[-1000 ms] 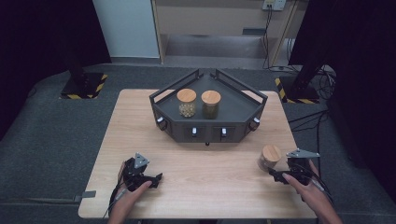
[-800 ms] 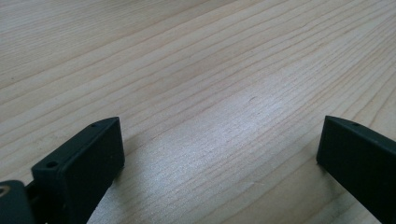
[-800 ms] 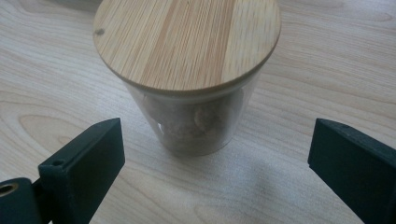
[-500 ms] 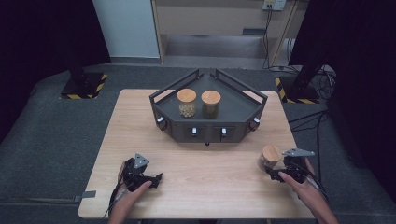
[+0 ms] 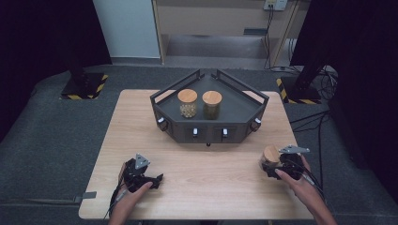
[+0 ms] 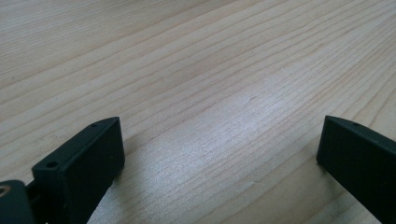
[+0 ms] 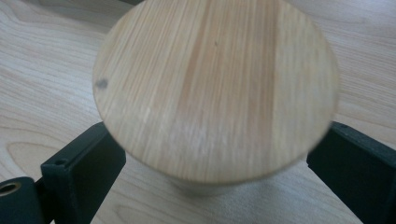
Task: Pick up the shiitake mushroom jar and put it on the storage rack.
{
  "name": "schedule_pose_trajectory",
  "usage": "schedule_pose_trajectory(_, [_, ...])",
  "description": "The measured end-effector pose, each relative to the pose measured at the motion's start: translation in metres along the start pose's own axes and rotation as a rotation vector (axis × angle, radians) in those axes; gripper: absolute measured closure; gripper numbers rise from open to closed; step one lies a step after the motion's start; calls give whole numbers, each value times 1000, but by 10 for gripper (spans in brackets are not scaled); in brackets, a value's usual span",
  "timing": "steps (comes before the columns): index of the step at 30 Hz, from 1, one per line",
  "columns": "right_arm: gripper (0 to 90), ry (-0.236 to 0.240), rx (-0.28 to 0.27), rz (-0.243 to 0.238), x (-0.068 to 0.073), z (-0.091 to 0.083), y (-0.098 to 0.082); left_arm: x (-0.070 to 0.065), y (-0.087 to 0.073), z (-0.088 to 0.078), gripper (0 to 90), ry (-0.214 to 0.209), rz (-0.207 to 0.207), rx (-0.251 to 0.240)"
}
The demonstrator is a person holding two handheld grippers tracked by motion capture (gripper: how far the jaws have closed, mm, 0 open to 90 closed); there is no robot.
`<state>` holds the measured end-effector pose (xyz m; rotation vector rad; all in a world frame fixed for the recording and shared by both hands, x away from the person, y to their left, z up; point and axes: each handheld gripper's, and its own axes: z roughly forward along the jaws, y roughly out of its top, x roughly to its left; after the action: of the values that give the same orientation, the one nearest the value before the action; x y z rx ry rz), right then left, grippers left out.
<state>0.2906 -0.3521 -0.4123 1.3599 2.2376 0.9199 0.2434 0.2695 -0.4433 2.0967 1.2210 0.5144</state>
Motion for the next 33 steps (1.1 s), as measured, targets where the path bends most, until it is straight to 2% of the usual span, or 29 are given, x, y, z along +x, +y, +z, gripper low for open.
schedule_pose_trajectory(17, [72,-12,-6,15,0,6,5,0,0,0,0,0,0,0])
schedule_pose_trajectory(33, [144,-30,-9,-2,6,11,9,0,0,0,0,0,0,0])
